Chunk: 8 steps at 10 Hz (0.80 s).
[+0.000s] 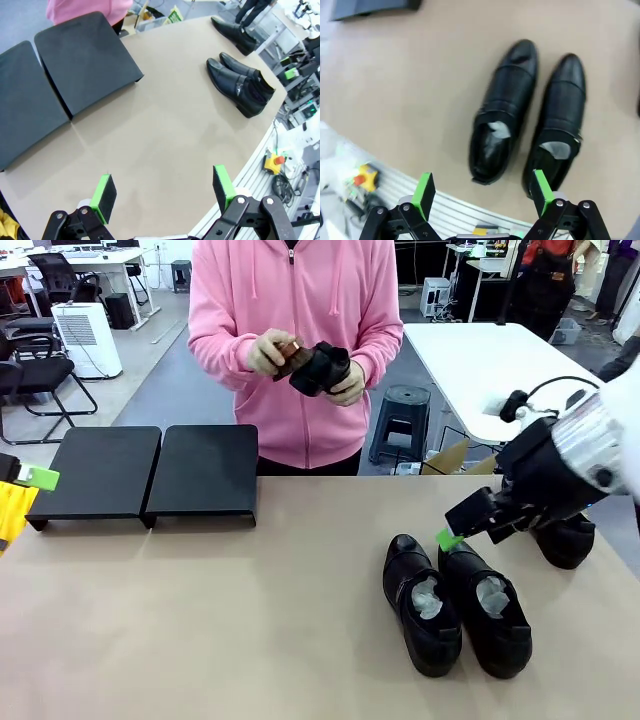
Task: Organize the shoes by placing them on the stand.
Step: Pick up one Shoe and place it in the middle of the table.
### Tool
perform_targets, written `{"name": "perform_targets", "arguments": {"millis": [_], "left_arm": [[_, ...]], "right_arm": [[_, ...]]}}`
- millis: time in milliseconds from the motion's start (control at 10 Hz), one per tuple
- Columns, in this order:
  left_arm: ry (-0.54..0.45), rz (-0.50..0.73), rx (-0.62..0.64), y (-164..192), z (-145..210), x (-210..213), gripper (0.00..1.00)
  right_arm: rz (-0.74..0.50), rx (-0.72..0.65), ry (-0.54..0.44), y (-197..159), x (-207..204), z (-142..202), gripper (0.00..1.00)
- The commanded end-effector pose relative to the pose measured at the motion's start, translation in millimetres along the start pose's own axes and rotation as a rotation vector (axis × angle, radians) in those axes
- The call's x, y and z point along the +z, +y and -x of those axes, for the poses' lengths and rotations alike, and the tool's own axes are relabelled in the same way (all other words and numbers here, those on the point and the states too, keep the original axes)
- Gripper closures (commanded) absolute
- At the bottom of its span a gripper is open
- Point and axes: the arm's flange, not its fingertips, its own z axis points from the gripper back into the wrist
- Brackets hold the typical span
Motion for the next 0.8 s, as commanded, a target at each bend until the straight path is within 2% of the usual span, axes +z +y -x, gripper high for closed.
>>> {"name": "perform_targets", "arguments": {"millis": [0, 200, 600, 700], "left_arm": [[-0.009, 0.018, -0.012, 2, -1, 0, 0.0], [-0.009, 0.018, -0.012, 2, -1, 0, 0.0], [-0.009, 0.018, -0.012, 2, -1, 0, 0.0], [-0.009, 0.018, -0.012, 2, -1, 0, 0.0]], "right_arm": [[0.157, -0.108, 0.033, 15, -14, 15, 0.0], [0.165, -0.084, 0.067, 17, -9, 18, 0.0], [0.182, -0.124, 0.129, 19, -18, 12, 0.68], [0.203, -0.151, 0.137, 20, -24, 9, 0.68]]}}
